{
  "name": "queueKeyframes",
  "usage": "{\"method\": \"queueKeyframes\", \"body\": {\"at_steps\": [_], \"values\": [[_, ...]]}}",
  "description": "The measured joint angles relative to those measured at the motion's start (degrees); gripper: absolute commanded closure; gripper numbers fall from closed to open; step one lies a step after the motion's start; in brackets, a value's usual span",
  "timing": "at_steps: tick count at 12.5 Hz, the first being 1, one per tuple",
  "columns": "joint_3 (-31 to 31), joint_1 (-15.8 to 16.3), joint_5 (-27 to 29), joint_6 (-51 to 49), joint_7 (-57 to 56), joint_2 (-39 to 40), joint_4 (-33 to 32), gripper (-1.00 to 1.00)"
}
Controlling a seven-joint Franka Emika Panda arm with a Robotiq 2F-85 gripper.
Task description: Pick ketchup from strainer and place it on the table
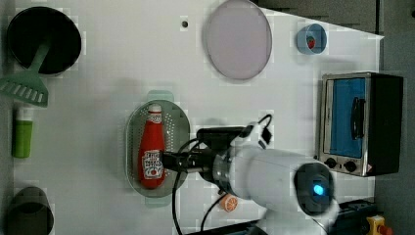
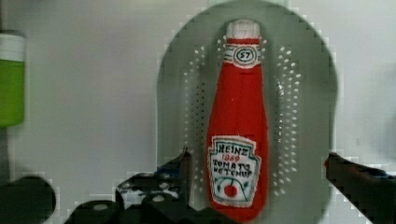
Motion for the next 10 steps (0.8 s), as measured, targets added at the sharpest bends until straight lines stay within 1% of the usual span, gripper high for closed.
{"method": "queueKeyframes", "body": {"at_steps": [3,6,10], "values": [[-0.7,-0.5,-4.2,7.7,3.7,8.0,-3.4,-1.0],[-1.8,-0.3,-5.8,11.3,6.4,15.5,-3.6,-1.0],[-2.3,-0.1,-6.8,14.1,8.4,18.0,-3.2,-1.0]]}}
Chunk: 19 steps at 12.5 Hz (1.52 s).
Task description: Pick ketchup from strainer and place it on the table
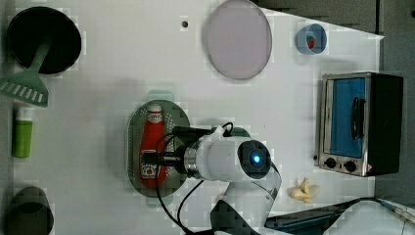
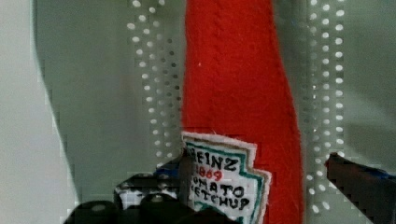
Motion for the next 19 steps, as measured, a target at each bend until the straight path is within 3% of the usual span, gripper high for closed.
{"method": "queueKeyframes", "body": {"at_steps": [1,4,10,13,16,19], "values": [[0.0,0.3,-0.6,0.2,0.6,0.3,0.3,-0.91],[-0.7,1.1,-3.0,2.8,2.0,1.4,0.6,-0.25],[0.2,0.6,-0.8,-1.5,3.8,-1.8,0.6,-0.25],[1.2,-0.3,8.0,-12.3,3.9,-12.6,-1.3,-0.25],[1.6,-1.1,12.2,-19.7,1.5,-22.8,1.3,-0.25],[0.6,-2.9,12.6,-23.8,-6.0,-27.6,5.0,-0.25]]}}
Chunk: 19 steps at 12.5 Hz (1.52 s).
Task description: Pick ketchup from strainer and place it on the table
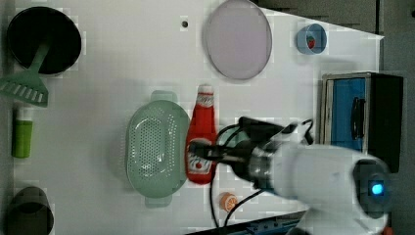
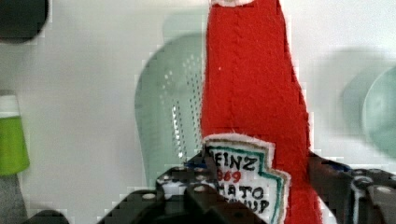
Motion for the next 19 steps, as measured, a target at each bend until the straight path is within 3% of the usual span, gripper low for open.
{"method": "queueKeyframes", "body": {"at_steps": [2,6,11,14,19], "values": [[-3.0,-1.8,0.0,-1.8,-6.0,-1.1,0.3,-0.25],[-15.6,-6.2,-0.4,-3.1,-15.2,-0.4,0.0,-0.25],[-32.5,-13.1,-0.6,-1.9,-26.4,0.8,-6.2,-0.25],[-35.1,-16.3,-0.6,3.7,-28.9,2.9,-9.0,-0.25],[-32.4,-14.0,0.6,13.7,-29.7,12.0,-10.6,-0.25]]}}
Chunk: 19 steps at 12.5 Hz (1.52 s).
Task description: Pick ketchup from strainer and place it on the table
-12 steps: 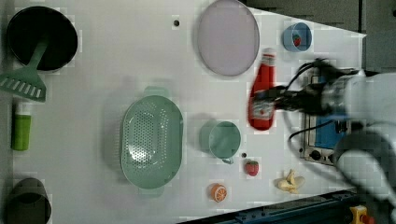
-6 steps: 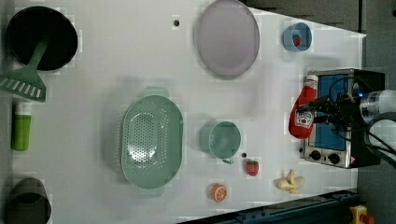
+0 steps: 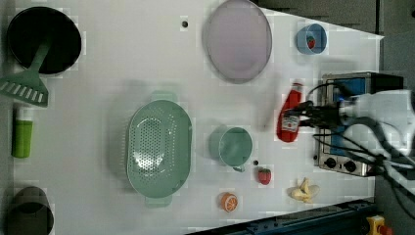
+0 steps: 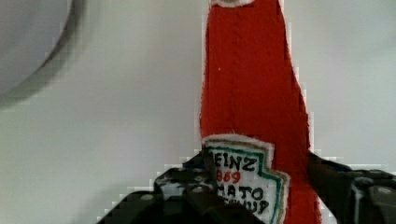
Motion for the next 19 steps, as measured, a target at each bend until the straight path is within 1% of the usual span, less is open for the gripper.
{"method": "queueKeyframes", "body": {"at_steps": [2,3,5,6,8,10,12,13,15,17,19], "values": [[1.2,1.5,-0.3,2.9,-0.4,4.5,-0.4,-0.25],[1.3,2.1,-1.0,3.4,-0.9,6.2,-1.0,-0.31],[0.9,3.1,-1.2,5.2,-0.9,7.0,-1.3,-0.73],[0.8,3.2,-1.1,5.2,-1.0,6.8,-1.1,-1.0],[0.6,3.1,-1.2,5.4,-1.0,5.7,-1.3,-1.0],[0.6,3.0,-0.3,3.2,-1.0,3.6,-0.7,-1.0],[1.1,3.0,-0.1,-6.1,-0.3,-1.9,0.4,-1.0],[1.3,3.1,0.1,-12.1,0.6,-5.3,2.1,-1.0],[1.4,3.0,0.1,-23.3,2.4,-11.0,8.7,-1.0],[1.4,3.0,-0.3,-30.0,5.3,-15.2,15.9,-1.0],[1.5,3.1,-0.3,-34.3,7.7,-17.1,23.6,-1.0]]}}
